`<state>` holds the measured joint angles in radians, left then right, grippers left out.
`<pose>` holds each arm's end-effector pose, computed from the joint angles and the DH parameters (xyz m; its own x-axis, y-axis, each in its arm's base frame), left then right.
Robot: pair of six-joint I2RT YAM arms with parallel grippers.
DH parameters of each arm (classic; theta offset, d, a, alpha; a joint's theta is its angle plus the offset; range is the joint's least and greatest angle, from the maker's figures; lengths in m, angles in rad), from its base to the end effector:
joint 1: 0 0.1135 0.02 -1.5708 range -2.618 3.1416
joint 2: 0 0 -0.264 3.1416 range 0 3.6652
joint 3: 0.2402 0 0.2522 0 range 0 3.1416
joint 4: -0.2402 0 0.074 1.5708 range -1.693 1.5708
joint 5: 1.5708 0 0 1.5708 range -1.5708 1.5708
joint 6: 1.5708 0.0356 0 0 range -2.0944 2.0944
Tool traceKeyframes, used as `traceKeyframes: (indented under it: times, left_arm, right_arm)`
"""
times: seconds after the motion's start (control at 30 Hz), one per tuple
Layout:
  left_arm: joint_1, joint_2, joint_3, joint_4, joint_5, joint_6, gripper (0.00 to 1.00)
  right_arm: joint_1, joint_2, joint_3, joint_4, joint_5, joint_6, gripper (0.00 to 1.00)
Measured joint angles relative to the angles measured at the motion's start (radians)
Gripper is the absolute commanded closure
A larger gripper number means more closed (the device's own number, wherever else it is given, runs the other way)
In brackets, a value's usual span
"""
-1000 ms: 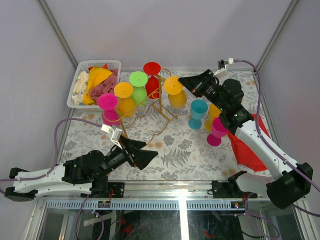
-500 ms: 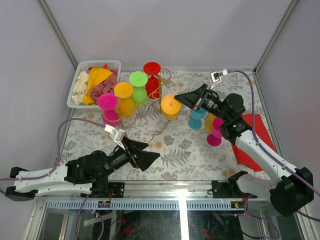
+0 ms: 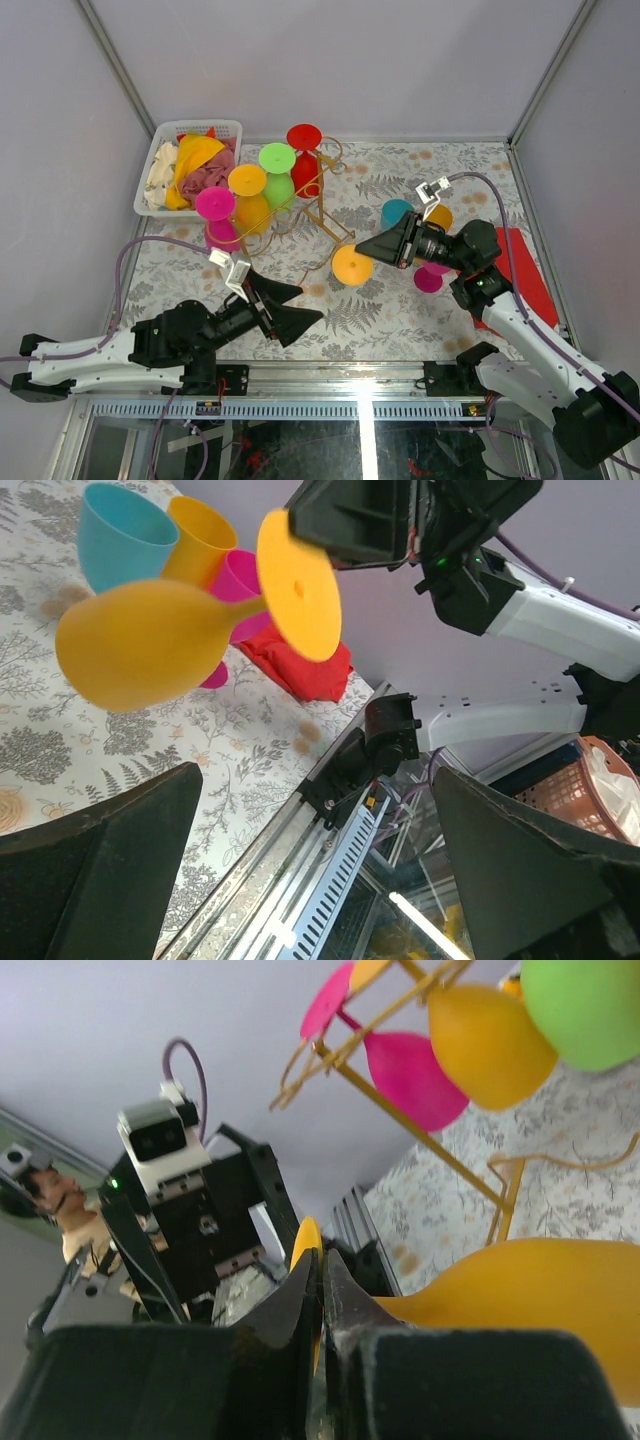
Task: Take the wine glass off the wine glass rack
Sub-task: Place the wine glass at the center of the board.
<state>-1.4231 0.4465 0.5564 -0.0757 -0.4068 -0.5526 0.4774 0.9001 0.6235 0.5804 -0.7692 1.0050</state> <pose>0.0324 -0.1220 0.3176 -0.4420 -0.3050 -0.8436 0.7263 0.4302 -0.5361 0.1689 0.1152 0.3409 -0.6339 0.3550 -0.6872 -0.7173 0.0626 0.6940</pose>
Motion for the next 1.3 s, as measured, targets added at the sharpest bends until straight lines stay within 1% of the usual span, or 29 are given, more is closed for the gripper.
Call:
traceKeyframes:
  times: [0.07,0.37,0.6,0.7,0.9,1.03,1.17,1.3]
  left_arm:
    - [0.000,0.000,0.000,0.013,0.017,0.002,0.00]
    - [0.000,0.027,0.000,0.091,0.087,0.009,0.00]
    - [0.000,0.146,0.005,0.098,0.109,0.008,0.00]
    - [0.000,0.202,0.020,0.098,0.110,0.008,0.01]
    - [0.000,0.244,0.025,0.106,0.103,0.008,0.08]
    - [0.000,0.248,0.025,0.117,0.069,0.005,0.13]
    - [0.000,0.253,0.018,0.178,0.025,-0.008,0.24]
    - [0.000,0.285,0.011,0.226,0.000,-0.013,0.32]
  right_arm:
    - [0.000,0.000,-0.004,-0.027,-0.038,-0.023,1.00]
    - [0.048,0.002,-0.033,-0.021,-0.139,-0.064,1.00]
    - [0.099,0.014,-0.039,-0.027,-0.142,-0.102,1.00]
    - [0.105,0.013,-0.039,-0.045,-0.141,-0.129,1.00]
    - [0.105,0.011,-0.040,-0.059,-0.137,-0.152,1.00]
    - [0.105,0.017,-0.052,-0.035,-0.139,-0.149,1.00]
    - [0.105,0.032,-0.066,0.001,-0.141,-0.138,1.00]
    - [0.105,0.033,-0.085,0.033,-0.142,-0.123,1.00]
